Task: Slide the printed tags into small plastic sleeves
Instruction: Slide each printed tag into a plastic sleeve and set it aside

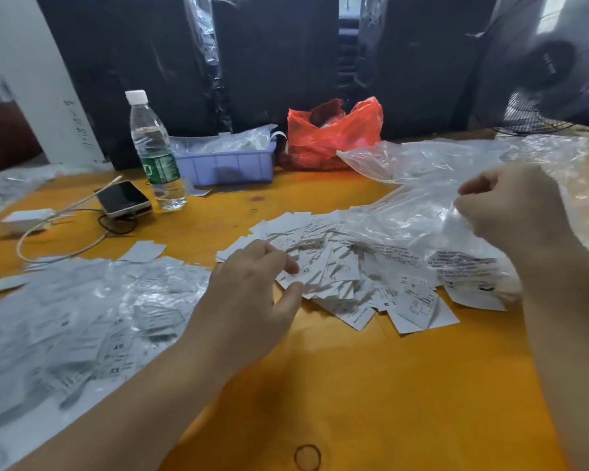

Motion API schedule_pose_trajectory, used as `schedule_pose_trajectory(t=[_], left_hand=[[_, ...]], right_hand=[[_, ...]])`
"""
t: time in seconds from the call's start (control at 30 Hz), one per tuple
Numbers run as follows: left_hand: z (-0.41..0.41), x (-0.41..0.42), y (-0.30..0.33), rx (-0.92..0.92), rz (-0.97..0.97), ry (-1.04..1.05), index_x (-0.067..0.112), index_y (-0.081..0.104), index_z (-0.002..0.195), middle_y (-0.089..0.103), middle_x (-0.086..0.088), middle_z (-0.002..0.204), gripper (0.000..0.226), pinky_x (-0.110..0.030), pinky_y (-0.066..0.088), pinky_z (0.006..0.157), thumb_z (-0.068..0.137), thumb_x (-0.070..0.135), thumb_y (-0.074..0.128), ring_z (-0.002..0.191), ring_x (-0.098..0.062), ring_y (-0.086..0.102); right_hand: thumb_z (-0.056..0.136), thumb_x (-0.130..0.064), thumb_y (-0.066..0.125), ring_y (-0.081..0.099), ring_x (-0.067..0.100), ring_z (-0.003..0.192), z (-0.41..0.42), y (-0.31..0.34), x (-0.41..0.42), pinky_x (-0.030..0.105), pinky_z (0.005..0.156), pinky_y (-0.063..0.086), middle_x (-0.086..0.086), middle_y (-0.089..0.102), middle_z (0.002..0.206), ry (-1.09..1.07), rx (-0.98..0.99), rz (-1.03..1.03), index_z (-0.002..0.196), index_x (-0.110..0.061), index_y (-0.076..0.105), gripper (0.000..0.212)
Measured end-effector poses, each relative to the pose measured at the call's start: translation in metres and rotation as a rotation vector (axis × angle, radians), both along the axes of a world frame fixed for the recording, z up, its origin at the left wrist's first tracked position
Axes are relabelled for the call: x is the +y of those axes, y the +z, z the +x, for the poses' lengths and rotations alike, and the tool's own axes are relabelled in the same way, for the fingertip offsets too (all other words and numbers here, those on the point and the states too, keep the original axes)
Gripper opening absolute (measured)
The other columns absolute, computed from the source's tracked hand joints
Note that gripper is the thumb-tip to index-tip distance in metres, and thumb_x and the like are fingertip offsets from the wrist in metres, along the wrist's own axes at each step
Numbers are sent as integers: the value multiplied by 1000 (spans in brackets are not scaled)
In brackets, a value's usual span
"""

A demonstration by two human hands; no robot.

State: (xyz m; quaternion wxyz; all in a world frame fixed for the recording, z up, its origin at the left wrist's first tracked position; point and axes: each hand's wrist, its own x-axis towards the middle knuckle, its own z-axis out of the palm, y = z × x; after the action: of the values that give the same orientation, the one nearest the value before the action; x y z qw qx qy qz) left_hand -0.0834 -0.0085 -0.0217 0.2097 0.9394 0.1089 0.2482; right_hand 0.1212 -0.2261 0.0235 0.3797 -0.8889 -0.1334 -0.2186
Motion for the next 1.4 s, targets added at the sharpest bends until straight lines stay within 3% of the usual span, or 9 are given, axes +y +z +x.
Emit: schedule_pose_trajectory(t=[0.17, 0.27, 0.37, 0.5, 0.63, 0.77, 1.1, 1.27, 1.4], left_hand=[[-13, 15, -5, -13, -120, -70, 39, 61, 98, 52, 30, 104, 12, -14, 38, 77, 88, 41, 57, 104, 8, 46], [-16, 18, -3, -40, -104, -131, 42, 60, 95, 52, 32, 105, 12, -12, 38, 70, 87, 48, 54, 104, 7, 48], [-19, 16, -4, 6, -100, -187, 43, 59, 91, 49, 33, 106, 7, -12, 38, 68, 87, 48, 56, 106, 7, 47], [-19, 17, -4, 29, -118, -186, 42, 60, 90, 50, 31, 105, 6, -14, 36, 67, 86, 47, 58, 104, 4, 48], [-19, 19, -4, 29, -133, -192, 45, 58, 87, 51, 31, 105, 14, -14, 37, 70, 79, 53, 51, 102, 3, 50], [-18, 17, -5, 40, -122, -196, 44, 59, 91, 49, 33, 106, 17, -15, 37, 67, 80, 54, 50, 104, 5, 49], [-18, 14, 3, -19, -131, -151, 42, 61, 93, 56, 28, 100, 5, -8, 41, 71, 89, 41, 59, 101, 5, 51], [-17, 17, 10, -109, -560, -144, 35, 68, 87, 69, 7, 83, 31, -33, 49, 70, 84, 57, 47, 75, -10, 62], [-13, 18, 14, -32, -834, -144, 26, 69, 88, 72, 4, 79, 33, -33, 49, 67, 84, 55, 53, 68, -11, 64]], right_hand=[[83, -5, 61, 57, 29, 73, 14, -11, -10, 34, 73, 50, 19, 69, 89, -187, 134, -224, 91, -6, 74, 15], [81, -4, 59, 64, 33, 70, 17, -10, -14, 44, 71, 58, 10, 66, 73, -195, 200, -225, 81, -13, 74, 17], [85, -6, 60, 62, 30, 75, 20, -6, -19, 37, 67, 54, 3, 63, 74, -171, 185, -201, 74, -22, 71, 23], [85, -8, 62, 59, 30, 76, 21, -4, -19, 33, 64, 46, 11, 66, 85, -104, 116, -87, 71, -26, 66, 23], [85, -16, 68, 55, 22, 59, 17, -2, -16, 24, 50, 41, 5, 62, 70, 32, 94, 85, 77, -22, 68, 10], [85, -7, 67, 44, 15, 47, 13, 4, -11, 18, 34, 36, 8, 54, 64, 146, 243, 406, 85, -9, 69, 2], [88, -3, 60, 34, 7, 39, -34, 11, 32, 16, 32, 29, 0, 52, 57, 601, 601, 745, 90, -6, 65, 6], [67, -11, 69, 41, 11, 40, -78, 2, 66, 17, 32, 36, 4, 55, 60, 843, 856, 542, 78, -8, 69, 12], [80, -5, 69, 37, 10, 40, -100, -17, 88, 19, 33, 27, 4, 53, 57, 990, 923, 324, 73, -9, 69, 8]])
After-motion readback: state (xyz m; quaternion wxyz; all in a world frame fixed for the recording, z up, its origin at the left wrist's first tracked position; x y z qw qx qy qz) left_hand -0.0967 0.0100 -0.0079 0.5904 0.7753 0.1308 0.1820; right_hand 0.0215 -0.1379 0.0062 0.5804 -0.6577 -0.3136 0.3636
